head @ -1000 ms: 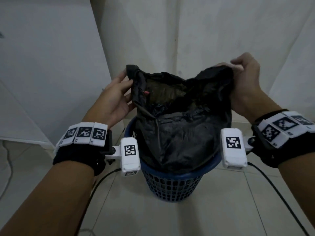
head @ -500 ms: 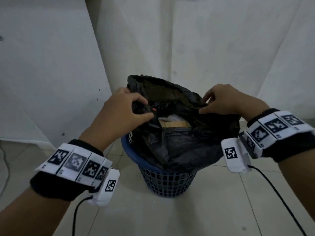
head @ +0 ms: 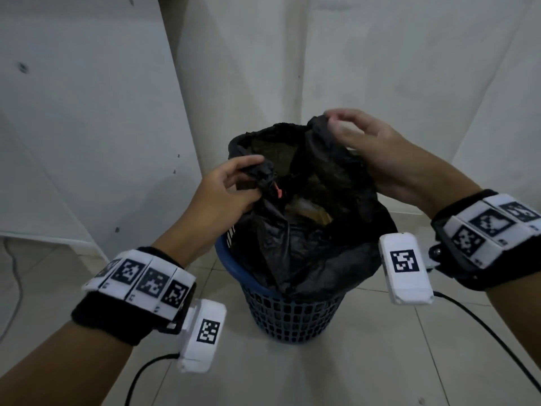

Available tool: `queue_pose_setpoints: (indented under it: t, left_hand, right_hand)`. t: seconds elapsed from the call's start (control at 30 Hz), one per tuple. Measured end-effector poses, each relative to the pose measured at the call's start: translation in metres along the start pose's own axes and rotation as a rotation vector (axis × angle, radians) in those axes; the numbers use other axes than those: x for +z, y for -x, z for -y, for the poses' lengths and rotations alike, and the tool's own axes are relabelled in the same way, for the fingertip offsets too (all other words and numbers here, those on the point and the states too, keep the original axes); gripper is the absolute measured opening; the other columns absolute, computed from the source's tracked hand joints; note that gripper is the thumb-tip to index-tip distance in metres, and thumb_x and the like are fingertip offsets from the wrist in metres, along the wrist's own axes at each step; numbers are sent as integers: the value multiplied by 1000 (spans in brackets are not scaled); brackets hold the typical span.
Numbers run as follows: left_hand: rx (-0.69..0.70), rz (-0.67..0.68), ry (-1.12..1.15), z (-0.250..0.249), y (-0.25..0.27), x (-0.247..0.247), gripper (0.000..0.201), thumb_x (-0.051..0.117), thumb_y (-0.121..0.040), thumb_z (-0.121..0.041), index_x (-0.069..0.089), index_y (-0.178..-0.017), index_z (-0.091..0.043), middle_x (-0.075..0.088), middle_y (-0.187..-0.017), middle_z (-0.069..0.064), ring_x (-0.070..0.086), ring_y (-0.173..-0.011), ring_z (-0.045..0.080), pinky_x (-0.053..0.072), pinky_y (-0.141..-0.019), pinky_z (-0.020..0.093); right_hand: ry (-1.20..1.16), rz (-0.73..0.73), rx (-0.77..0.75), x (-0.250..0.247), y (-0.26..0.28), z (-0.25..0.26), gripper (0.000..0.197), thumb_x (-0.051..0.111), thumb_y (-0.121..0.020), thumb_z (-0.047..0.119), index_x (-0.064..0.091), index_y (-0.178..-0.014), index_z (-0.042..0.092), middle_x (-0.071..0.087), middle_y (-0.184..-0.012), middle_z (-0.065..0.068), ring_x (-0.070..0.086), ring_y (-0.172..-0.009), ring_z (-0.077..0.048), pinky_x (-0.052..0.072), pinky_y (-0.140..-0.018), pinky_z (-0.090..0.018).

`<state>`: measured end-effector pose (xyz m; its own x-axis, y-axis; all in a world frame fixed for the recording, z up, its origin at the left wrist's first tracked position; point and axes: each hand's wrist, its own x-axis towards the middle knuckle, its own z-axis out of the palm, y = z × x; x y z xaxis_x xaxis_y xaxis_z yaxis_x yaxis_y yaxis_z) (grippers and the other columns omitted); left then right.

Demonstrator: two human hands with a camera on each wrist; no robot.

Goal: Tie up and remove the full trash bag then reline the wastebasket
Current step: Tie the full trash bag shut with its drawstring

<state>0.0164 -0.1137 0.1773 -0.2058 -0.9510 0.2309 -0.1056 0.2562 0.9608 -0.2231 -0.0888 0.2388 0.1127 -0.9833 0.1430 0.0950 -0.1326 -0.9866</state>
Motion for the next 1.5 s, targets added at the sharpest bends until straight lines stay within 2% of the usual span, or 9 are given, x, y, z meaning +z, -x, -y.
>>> queue_pose_setpoints:
  t: [0.1, 0.23, 0.43, 0.73, 0.93, 1.03, 1.13, 1.27, 1.5]
  left_hand:
    - [3, 16, 6, -2, 3, 2, 48, 67, -90, 4, 67, -121, -32, 72, -108, -5, 71, -93, 17, 60, -83, 31]
    - [31, 77, -12, -8, 10, 4, 40, 71, -90, -4, 70, -122, -27, 72, -114, -1, 75, -92, 20, 60, -89, 35]
    - [140, 42, -91, -12, 14, 8, 32, 79, -85, -14, 74, -115, -23, 75, -110, -2, 76, -87, 16, 62, -85, 37]
    - [208, 4, -189, -4, 9, 9, 29, 73, -90, -10, 73, -113, -27, 69, -120, -2, 75, -77, 16, 62, -73, 30]
    - [258, -38, -469, -1, 7, 8, 45, 65, -88, -5, 65, -118, -39, 44, -116, -1, 66, -66, 9, 59, -76, 23]
    - [252, -96, -781, -1, 10, 3, 49, 63, -85, -13, 58, -126, -40, 36, -123, -1, 61, -96, 19, 56, -89, 37]
    - [532, -84, -780, -10, 14, 9, 47, 63, -82, -19, 62, -128, -31, 47, -133, -2, 51, -119, 17, 47, -100, 30]
    - [541, 19, -576, -8, 10, 19, 22, 68, -93, -28, 72, -115, -27, 74, -95, -14, 69, -88, 1, 56, -81, 28]
    - [398, -166, -410, 2, -2, 15, 11, 67, -91, -19, 77, -93, -24, 73, -81, -10, 67, -71, 5, 49, -61, 11]
  right_hand:
    - [213, -50, 50, 0, -1, -4, 31, 69, -90, 14, 64, -120, 19, 74, -97, -4, 71, -80, -14, 58, -70, -25]
    - [395, -43, 105, 2, -3, -13, 43, 50, -89, -14, 68, -109, 19, 73, -105, -11, 71, -87, -23, 61, -72, -30]
    - [526, 73, 13, 21, 5, -20, 36, 87, -71, 33, 75, -103, 25, 76, -102, 2, 74, -88, -11, 59, -78, -25]
    - [992, 4, -312, 23, -11, -34, 8, 80, -79, 27, 72, -79, 27, 67, -79, 18, 59, -70, 16, 41, -68, -1]
    - [968, -7, -278, 16, -8, -32, 14, 85, -72, 32, 79, -79, 21, 68, -67, 16, 58, -58, 5, 41, -58, -7]
    - [917, -17, -261, 8, -7, -30, 10, 84, -75, 29, 78, -79, 23, 64, -60, 27, 57, -57, 8, 38, -56, -4]
    - [892, 43, -259, 11, -6, -30, 7, 82, -78, 25, 76, -80, 22, 65, -65, 30, 59, -63, 10, 41, -63, -5]
    - [788, 148, -200, 13, -4, -26, 11, 76, -84, 15, 76, -94, 10, 73, -81, 12, 65, -73, 4, 50, -73, -12]
    - [538, -25, -72, 12, -6, -40, 21, 63, -95, 16, 71, -114, 13, 77, -92, -6, 71, -80, -12, 58, -77, -24]
